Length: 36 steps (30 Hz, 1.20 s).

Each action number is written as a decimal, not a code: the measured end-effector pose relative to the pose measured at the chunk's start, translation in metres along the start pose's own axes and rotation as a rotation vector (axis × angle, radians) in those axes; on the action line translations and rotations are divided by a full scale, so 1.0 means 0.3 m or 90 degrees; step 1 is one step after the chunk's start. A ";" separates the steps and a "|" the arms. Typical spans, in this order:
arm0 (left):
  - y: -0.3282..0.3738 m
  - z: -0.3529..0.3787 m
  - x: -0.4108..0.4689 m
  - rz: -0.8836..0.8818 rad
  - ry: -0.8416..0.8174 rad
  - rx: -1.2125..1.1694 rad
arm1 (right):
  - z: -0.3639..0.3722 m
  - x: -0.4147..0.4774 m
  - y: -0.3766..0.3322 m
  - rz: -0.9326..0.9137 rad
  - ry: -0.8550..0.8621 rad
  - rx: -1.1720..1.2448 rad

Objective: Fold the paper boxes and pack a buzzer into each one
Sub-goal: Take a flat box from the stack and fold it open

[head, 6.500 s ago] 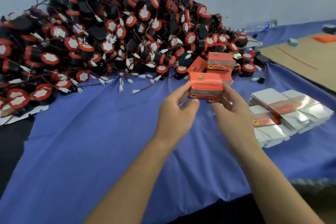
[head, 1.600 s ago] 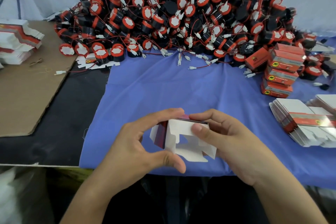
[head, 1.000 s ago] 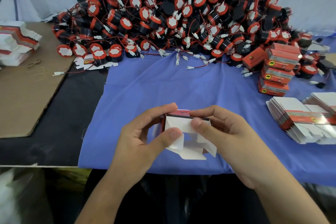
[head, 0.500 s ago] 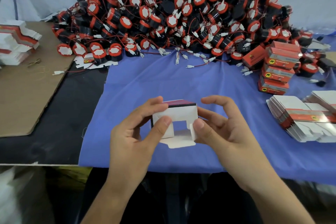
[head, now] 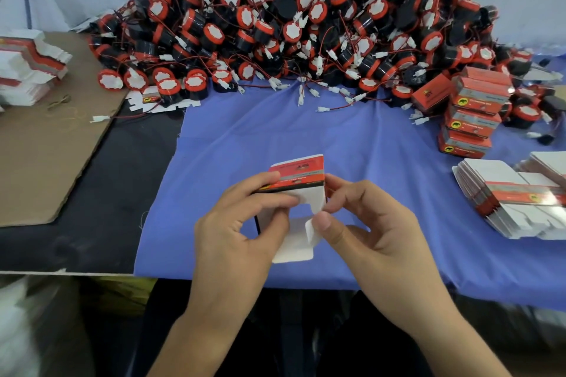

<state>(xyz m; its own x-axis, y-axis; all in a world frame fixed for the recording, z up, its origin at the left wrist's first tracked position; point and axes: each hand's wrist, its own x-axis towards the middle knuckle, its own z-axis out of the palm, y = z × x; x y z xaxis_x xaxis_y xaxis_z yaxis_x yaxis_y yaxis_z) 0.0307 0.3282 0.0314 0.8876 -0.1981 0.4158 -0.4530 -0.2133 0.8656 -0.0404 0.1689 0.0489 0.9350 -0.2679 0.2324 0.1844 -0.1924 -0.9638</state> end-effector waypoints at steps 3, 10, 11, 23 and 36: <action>0.010 0.004 -0.007 0.023 0.008 0.023 | 0.018 0.000 0.016 -0.020 0.043 -0.065; 0.008 -0.025 0.017 -0.049 -0.061 -0.205 | -0.025 0.001 0.019 0.011 -0.008 0.009; 0.003 -0.033 0.022 -0.069 -0.054 -0.233 | -0.045 -0.002 0.015 0.014 -0.065 0.036; 0.056 0.029 -0.041 0.056 0.015 -0.217 | 0.029 -0.021 -0.002 0.007 0.048 0.217; 0.062 0.088 -0.066 0.111 0.070 -0.279 | 0.135 -0.038 -0.024 0.077 0.171 0.229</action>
<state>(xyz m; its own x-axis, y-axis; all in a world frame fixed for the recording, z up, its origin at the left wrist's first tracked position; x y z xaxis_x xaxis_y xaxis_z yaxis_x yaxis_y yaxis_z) 0.0025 0.3029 0.0319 0.8159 -0.0874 0.5716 -0.5391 0.2424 0.8066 -0.0401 0.2116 0.0480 0.8531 -0.5130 0.0953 0.2169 0.1826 -0.9590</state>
